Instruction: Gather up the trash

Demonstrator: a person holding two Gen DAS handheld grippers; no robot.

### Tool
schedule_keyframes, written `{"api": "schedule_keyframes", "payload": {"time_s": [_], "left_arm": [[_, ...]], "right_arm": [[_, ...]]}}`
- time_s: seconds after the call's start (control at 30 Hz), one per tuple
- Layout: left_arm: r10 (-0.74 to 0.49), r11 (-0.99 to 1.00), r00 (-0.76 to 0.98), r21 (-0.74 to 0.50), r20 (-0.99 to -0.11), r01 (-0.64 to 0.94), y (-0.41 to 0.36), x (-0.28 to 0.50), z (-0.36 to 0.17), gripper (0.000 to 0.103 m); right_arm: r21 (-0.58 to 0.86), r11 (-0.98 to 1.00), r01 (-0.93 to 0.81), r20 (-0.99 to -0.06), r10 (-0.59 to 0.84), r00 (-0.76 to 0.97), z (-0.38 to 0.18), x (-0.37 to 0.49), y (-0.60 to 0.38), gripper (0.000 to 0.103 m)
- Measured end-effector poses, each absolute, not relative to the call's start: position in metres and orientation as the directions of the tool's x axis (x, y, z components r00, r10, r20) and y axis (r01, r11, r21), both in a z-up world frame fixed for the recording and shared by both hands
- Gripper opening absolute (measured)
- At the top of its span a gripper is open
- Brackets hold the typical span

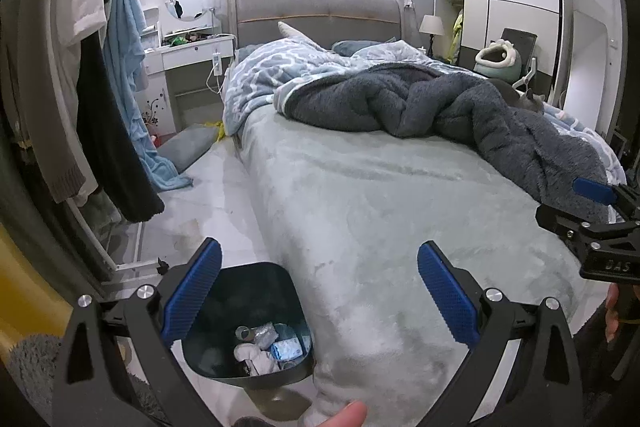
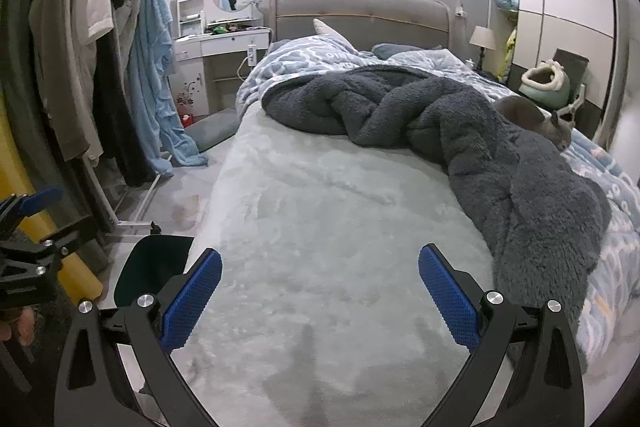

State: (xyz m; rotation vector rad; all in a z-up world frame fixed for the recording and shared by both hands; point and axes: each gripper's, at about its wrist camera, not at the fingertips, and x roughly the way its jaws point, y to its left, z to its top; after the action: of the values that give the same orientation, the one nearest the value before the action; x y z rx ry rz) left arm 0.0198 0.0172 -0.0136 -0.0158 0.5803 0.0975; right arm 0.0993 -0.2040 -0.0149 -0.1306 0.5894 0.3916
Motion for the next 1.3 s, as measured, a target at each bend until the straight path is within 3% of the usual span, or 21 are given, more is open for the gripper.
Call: {"api": "schedule_keyframes", "payload": {"time_s": [1.3], "left_arm": [[0.1,0.993,0.829,-0.002,-0.55,-0.121,0.0229,0.0205,-0.0164,0.1]], "right_arm": [[-0.013,0.914,-0.407,-0.55,0.333,0.766,-0.0167,0.0913,-0.2058,0.1]]}}
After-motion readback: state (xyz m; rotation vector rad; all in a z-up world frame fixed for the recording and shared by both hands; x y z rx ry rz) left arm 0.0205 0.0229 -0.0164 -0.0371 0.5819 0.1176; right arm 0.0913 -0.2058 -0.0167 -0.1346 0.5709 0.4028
